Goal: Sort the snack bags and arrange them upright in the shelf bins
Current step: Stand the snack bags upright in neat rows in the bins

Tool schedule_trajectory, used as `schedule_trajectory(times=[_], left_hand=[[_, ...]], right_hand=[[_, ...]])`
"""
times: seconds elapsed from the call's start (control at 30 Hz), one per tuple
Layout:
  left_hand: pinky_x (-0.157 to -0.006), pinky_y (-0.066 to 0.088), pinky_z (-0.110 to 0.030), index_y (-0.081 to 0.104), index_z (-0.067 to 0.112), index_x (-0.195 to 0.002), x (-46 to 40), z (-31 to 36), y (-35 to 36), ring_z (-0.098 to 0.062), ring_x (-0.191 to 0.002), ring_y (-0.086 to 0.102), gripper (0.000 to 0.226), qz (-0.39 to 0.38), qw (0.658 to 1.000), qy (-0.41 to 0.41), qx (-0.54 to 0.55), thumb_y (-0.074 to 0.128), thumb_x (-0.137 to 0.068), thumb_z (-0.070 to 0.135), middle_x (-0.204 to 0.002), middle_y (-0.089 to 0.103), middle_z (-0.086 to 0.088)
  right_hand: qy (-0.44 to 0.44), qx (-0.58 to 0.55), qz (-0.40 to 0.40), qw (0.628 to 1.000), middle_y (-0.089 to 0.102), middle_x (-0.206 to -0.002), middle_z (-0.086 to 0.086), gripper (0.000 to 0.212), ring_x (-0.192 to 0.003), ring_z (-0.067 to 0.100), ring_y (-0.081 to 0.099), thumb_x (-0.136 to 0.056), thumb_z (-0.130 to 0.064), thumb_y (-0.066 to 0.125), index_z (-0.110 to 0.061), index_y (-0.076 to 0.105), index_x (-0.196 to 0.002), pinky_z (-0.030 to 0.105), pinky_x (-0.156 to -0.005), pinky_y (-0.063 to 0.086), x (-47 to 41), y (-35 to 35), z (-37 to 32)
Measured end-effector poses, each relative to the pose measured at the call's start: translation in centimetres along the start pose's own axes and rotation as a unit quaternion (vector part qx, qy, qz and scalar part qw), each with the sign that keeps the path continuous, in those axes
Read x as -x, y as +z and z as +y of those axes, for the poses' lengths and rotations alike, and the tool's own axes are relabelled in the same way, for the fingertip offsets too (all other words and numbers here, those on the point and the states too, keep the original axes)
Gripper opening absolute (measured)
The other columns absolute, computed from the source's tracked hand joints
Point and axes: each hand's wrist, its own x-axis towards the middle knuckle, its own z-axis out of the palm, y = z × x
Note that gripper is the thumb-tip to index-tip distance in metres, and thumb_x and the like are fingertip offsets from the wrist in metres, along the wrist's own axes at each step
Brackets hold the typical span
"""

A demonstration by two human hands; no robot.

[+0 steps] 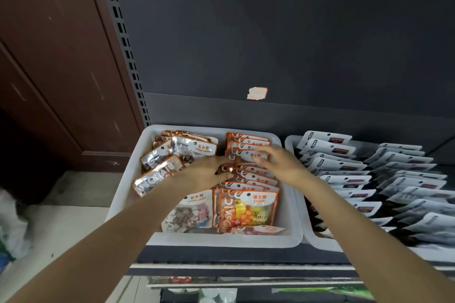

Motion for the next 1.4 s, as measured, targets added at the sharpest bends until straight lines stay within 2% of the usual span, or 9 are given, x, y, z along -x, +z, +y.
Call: schedule_trajectory(times=[0.17, 0.37, 0.57, 0.73, 0.87, 0.93, 1.07, 1.23, 1.4], left_hand=[[-0.104, 0.043, -0.042, 0.028, 0.032, -0.144, -0.9, 0.2, 0.2, -0.024, -0.127, 0.047, 0.061, 0.075, 0.997, -0.026, 0.025, 0.056, -0.091, 0.042, -0.145, 0.041, -0.002], [-0.108, 0.039, -0.038, 0.020, 0.023, -0.149, -1.3, 0.4, 0.4, -0.024, -0.130, 0.044, 0.076, 0.085, 0.991, -0.049, 0.088, 0.064, -0.088, 0.036, -0.147, 0.038, -0.005], [-0.108, 0.039, -0.041, 0.008, 0.021, -0.152, -0.9, 0.6, 0.4, -0.027, -0.135, 0.039, 0.095, 0.107, 0.980, -0.089, 0.144, 0.072, -0.082, 0.028, -0.154, 0.026, -0.006], [-0.095, 0.037, -0.020, 0.013, 0.025, -0.151, 0.0, 1.9, 0.6, -0.021, -0.125, 0.050, 0.084, 0.095, 0.983, -0.043, 0.150, 0.067, -0.087, 0.020, -0.144, 0.044, -0.004], [-0.085, 0.049, -0.023, 0.018, 0.024, -0.149, -0.3, 2.8, 0.5, -0.017, -0.103, 0.058, 0.075, 0.099, 0.965, -0.069, 0.231, 0.060, -0.089, 0.007, -0.132, 0.053, -0.003], [-0.094, 0.048, -0.032, 0.030, 0.020, -0.143, -0.7, 3.0, 0.3, -0.022, -0.110, 0.057, 0.059, 0.114, 0.942, -0.095, 0.302, 0.053, -0.091, 0.002, -0.133, 0.053, -0.007], [-0.097, 0.038, -0.029, 0.025, 0.018, -0.146, -1.1, 3.2, -0.2, -0.026, -0.128, 0.046, 0.058, 0.111, 0.937, -0.109, 0.314, 0.047, -0.094, 0.004, -0.139, 0.049, -0.009], [-0.095, 0.036, -0.026, -0.003, 0.024, -0.152, -0.8, 3.9, -0.6, -0.024, -0.133, 0.039, 0.082, 0.024, 0.932, -0.117, 0.342, 0.048, -0.092, -0.001, -0.152, 0.031, -0.008], [-0.108, 0.033, -0.037, 0.020, 0.016, -0.149, -0.5, 3.9, -1.3, -0.027, -0.137, 0.035, 0.065, 0.131, 0.895, -0.151, 0.398, 0.042, -0.092, -0.005, -0.147, 0.040, -0.009]], right_hand=[[-0.007, 0.089, 0.047, 0.995, 0.025, -0.154, 0.000, 0.065, -0.142, 0.018, 0.022, -0.095, -0.026, 0.054, -0.020, 0.020, -0.150, 0.038, -0.113, 0.030, -3.0, 0.8, 0.0], [-0.024, 0.189, 0.084, 0.978, 0.050, -0.122, 0.004, 0.043, -0.118, 0.021, 0.044, -0.087, -0.032, 0.065, -0.017, 0.054, -0.126, 0.033, -0.096, 0.039, -4.5, 1.0, -0.1], [-0.016, 0.185, 0.045, 0.982, 0.066, -0.096, -0.002, 0.002, -0.094, 0.021, 0.061, -0.089, -0.024, 0.062, -0.024, 0.063, -0.089, 0.034, -0.072, 0.048, -2.8, 1.1, -1.2], [-0.061, 0.236, 0.148, 0.958, 0.063, -0.108, -0.004, 0.012, -0.100, 0.022, 0.060, -0.094, -0.024, 0.053, -0.025, 0.063, -0.101, 0.028, -0.067, 0.038, 0.5, 1.6, -1.4], [0.002, 0.125, 0.066, 0.990, 0.046, -0.140, 0.001, 0.046, -0.126, 0.022, 0.047, -0.092, -0.016, 0.056, -0.024, 0.045, -0.136, 0.033, -0.097, 0.042, 0.0, 1.5, -0.6], [0.013, 0.094, 0.033, 0.995, 0.039, -0.146, 0.004, 0.056, -0.133, 0.022, 0.038, -0.092, -0.015, 0.058, -0.023, 0.035, -0.143, 0.034, -0.106, 0.035, -0.7, 1.2, -0.4], [-0.003, 0.096, 0.023, 0.995, 0.035, -0.148, 0.003, 0.055, -0.136, 0.020, 0.033, -0.095, -0.013, 0.053, -0.025, 0.034, -0.145, 0.037, -0.109, 0.035, -1.5, 0.7, -0.3], [0.043, 0.075, -0.008, 0.996, -0.005, -0.160, 0.003, 0.071, -0.147, 0.018, 0.000, -0.097, -0.003, 0.042, -0.021, 0.002, -0.152, 0.032, -0.117, 0.016, -1.8, 1.9, -0.7], [0.069, 0.009, 0.040, 0.997, 0.008, -0.159, 0.004, 0.067, -0.145, 0.020, 0.014, -0.097, -0.004, 0.044, -0.017, 0.008, -0.152, 0.031, -0.115, 0.022, -0.8, 1.4, -0.6]])
